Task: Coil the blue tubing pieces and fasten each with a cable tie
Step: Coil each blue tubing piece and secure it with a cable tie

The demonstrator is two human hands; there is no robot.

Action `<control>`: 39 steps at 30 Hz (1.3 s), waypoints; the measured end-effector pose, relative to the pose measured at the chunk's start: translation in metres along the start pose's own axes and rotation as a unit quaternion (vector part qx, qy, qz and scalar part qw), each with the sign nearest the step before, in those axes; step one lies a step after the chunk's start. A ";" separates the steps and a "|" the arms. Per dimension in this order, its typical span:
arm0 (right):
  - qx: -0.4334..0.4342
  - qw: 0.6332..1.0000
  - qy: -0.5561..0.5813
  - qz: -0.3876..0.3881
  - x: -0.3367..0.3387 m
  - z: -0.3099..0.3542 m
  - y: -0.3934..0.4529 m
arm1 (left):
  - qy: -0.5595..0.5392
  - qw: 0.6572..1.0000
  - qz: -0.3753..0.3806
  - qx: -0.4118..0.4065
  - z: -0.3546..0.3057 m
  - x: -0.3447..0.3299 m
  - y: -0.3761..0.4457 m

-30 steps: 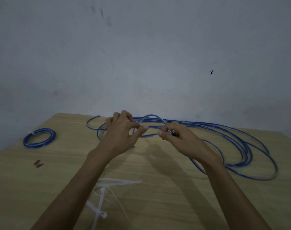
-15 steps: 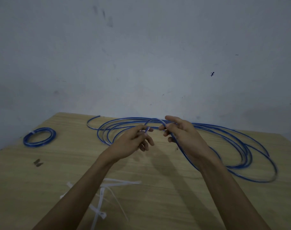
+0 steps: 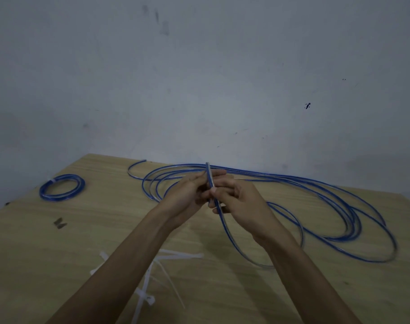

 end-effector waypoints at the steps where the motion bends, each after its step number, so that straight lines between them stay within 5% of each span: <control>1: -0.003 1.000 -0.008 0.006 -0.003 -0.001 0.000 | -0.022 1.000 0.006 0.008 0.000 -0.003 -0.001; 7: -0.010 1.000 -0.014 -0.009 -0.001 0.002 -0.003 | -0.209 0.977 0.002 0.044 0.000 -0.006 -0.002; 18: 0.041 0.990 -0.135 -0.022 -0.001 0.003 0.000 | -0.211 0.977 -0.023 0.008 -0.013 -0.006 -0.006; 21: 0.025 0.983 -0.168 0.065 -0.005 -0.002 -0.002 | -0.227 0.974 -0.012 -0.009 -0.022 -0.005 -0.005; 25: -0.006 0.930 -0.304 0.209 -0.007 -0.023 -0.010 | -0.234 0.971 0.019 -0.031 -0.043 0.003 -0.006; 29: -0.060 0.858 -0.477 0.180 0.015 -0.054 -0.003 | -0.155 0.987 0.037 -0.020 -0.045 0.002 -0.010; 33: -0.112 0.830 -0.538 0.093 0.038 -0.080 0.006 | -0.065 0.997 0.045 -0.014 -0.043 -0.002 -0.011; 36: -0.133 0.890 -0.434 0.037 0.057 -0.094 0.011 | -0.038 0.998 0.051 -0.008 -0.044 -0.004 -0.013; 39: -0.144 0.980 -0.121 -0.064 0.072 -0.091 0.014 | -0.016 0.998 0.064 0.015 -0.037 -0.007 -0.013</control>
Point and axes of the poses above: each hand's wrist, its own y-axis towards the middle knuckle, its own x-axis out of the back of the hand, z = x × y, the point moved 9 cm from there along y, towards the middle knuckle, and after that the axes turned 5 degrees about -y, right-handed, at the moved point
